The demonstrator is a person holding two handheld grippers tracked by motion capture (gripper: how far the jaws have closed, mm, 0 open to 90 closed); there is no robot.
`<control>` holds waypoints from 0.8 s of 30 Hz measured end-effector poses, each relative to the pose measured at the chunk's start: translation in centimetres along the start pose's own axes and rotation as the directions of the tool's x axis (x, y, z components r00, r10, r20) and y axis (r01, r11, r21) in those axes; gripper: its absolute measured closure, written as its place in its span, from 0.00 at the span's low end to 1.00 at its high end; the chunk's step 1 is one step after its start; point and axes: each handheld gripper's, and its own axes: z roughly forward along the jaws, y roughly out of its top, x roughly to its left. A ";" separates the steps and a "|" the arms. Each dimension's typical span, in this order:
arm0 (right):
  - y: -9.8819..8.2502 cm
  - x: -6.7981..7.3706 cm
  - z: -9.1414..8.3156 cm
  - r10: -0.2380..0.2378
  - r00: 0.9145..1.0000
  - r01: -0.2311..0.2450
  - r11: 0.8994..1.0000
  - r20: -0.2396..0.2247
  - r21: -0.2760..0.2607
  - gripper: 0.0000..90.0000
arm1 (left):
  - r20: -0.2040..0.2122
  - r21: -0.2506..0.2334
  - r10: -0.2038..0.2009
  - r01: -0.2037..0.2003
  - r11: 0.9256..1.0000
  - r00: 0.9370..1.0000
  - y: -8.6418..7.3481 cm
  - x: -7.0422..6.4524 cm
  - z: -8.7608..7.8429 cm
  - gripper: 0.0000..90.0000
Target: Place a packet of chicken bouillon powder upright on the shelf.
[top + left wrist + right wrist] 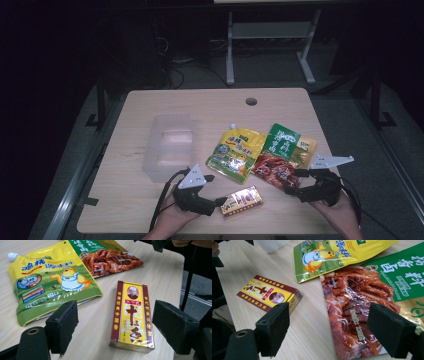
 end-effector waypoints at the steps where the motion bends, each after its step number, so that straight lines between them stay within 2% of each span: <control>1: 0.0 0.0 0.0 0.000 1.000 0.000 1.000 -0.002 0.001 0.19 | -0.002 0.001 -0.001 0.001 1.000 1.000 0.0 0.0 0.0 0.23; 8: 0.0 0.0 0.1 0.011 1.000 -0.011 1.000 -0.004 0.000 0.18 | -0.008 0.008 0.008 -0.008 1.000 1.000 0.0 0.0 0.1 0.23; 15: 0.4 0.0 0.2 0.032 0.999 -0.032 0.999 -0.002 -0.026 0.17 | -0.007 0.007 0.002 -0.002 1.000 1.000 0.5 0.0 0.2 0.25; 20: 1.5 0.3 0.1 0.030 1.000 -0.030 0.999 -0.006 -0.023 0.16 | -0.029 0.016 0.028 -0.027 1.000 0.999 1.6 -0.2 0.6 0.30; 22: 2.7 0.4 0.0 0.007 1.000 -0.007 1.000 -0.016 -0.026 0.16 | -0.025 0.019 0.025 -0.025 1.000 0.999 2.1 0.0 0.8 0.33; 23: 2.7 0.4 0.0 0.007 1.000 -0.007 1.000 -0.016 -0.026 0.16 | -0.027 0.026 0.029 -0.028 0.999 0.999 2.4 0.1 0.9 0.33; 24: 3.7 0.4 0.0 -0.001 1.000 0.001 1.000 -0.017 -0.021 0.16 | -0.033 0.025 0.025 -0.024 0.999 0.999 2.7 0.3 1.1 0.35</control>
